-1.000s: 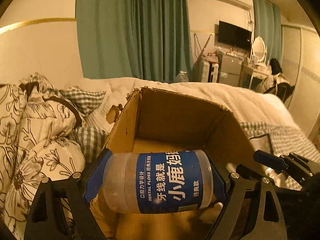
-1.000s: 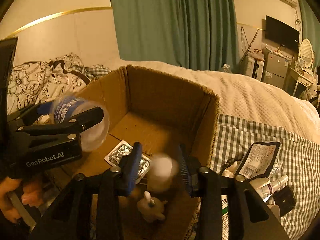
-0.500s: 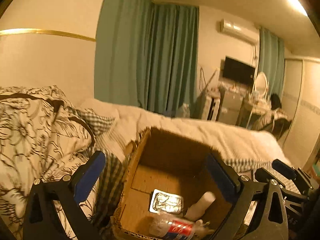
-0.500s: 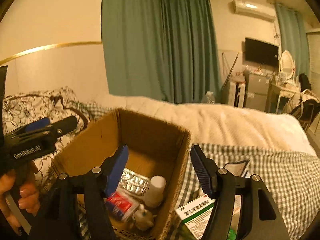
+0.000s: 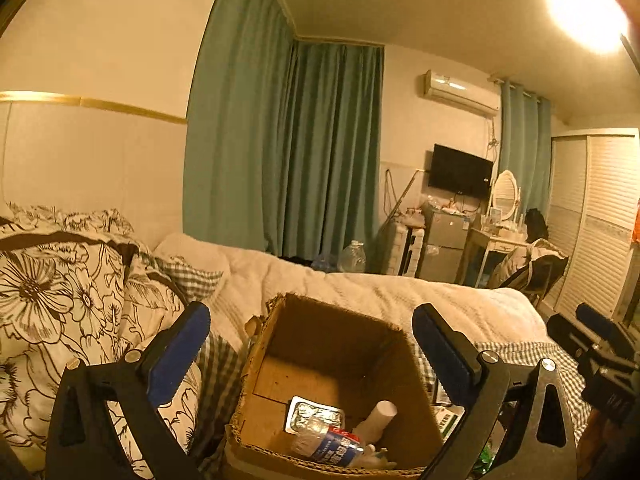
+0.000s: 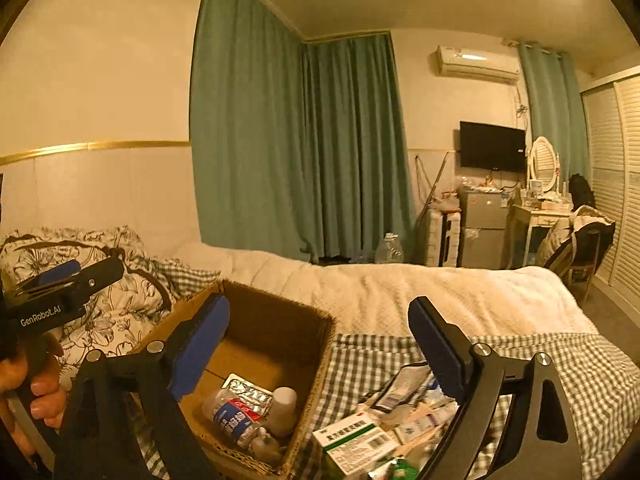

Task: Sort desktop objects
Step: 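Carry both items over the cardboard box and open both grippers to drop them, then move both grippers back to the pile and grasp the green snack bag with the left gripper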

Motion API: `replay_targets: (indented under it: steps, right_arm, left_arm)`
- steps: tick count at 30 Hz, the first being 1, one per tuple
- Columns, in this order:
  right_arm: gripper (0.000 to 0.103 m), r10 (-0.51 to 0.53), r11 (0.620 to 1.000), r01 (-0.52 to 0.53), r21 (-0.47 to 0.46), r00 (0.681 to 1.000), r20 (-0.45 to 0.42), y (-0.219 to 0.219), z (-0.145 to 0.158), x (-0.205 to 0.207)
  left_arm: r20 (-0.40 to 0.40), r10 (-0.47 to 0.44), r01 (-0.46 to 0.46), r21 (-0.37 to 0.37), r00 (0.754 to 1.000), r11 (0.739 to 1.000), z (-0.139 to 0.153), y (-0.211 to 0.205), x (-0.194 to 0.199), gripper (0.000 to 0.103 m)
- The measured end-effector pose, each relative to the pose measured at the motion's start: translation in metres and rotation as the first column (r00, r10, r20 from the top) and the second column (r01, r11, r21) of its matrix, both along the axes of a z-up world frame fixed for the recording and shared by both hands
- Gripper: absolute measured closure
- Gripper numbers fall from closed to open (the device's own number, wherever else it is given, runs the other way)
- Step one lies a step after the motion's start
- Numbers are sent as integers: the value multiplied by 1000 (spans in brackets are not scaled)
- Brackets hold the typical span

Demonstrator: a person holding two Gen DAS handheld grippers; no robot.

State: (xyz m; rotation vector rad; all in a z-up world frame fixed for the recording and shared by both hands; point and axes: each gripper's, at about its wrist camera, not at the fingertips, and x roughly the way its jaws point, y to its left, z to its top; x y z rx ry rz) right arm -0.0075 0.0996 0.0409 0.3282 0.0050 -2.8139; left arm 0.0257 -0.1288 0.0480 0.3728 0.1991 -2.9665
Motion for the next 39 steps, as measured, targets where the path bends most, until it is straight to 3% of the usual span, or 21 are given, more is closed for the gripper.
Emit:
replay_targets:
  steps: [5,13,18,26,29,34,39]
  right_arm:
    - [1,-49,999,48,-21,998,-39,26,16,21]
    - [0,-109,992,103,-70,990,-87,64,38,50]
    - [0,-161,987,158,-42,982,-101,80,42,58]
    - [0,-268,963,268,16,963,11,116,17,36]
    - [0,-267,964,265,34,962,60,130,3,24]
    - [0,-247,969,246,30,958,145,152,-25,7]
    - [2,-223,974,223,27,947,233,168,-51,-13]
  left_arm:
    - [-27,-12,11,-15,1000,1000,7,12,14,0]
    - [-45,-39,37,-28,998,999,15,32,31,0]
    - [-38,-80,78,-44,996,996,10,52,33,0]
    - [49,-152,153,-33,987,988,-15,87,15,0]
    - [78,-192,196,-40,978,980,-28,102,10,0]
    - [169,-302,305,9,938,952,-55,133,-2,0]
    - [208,-341,353,-24,917,935,-81,162,-5,1]
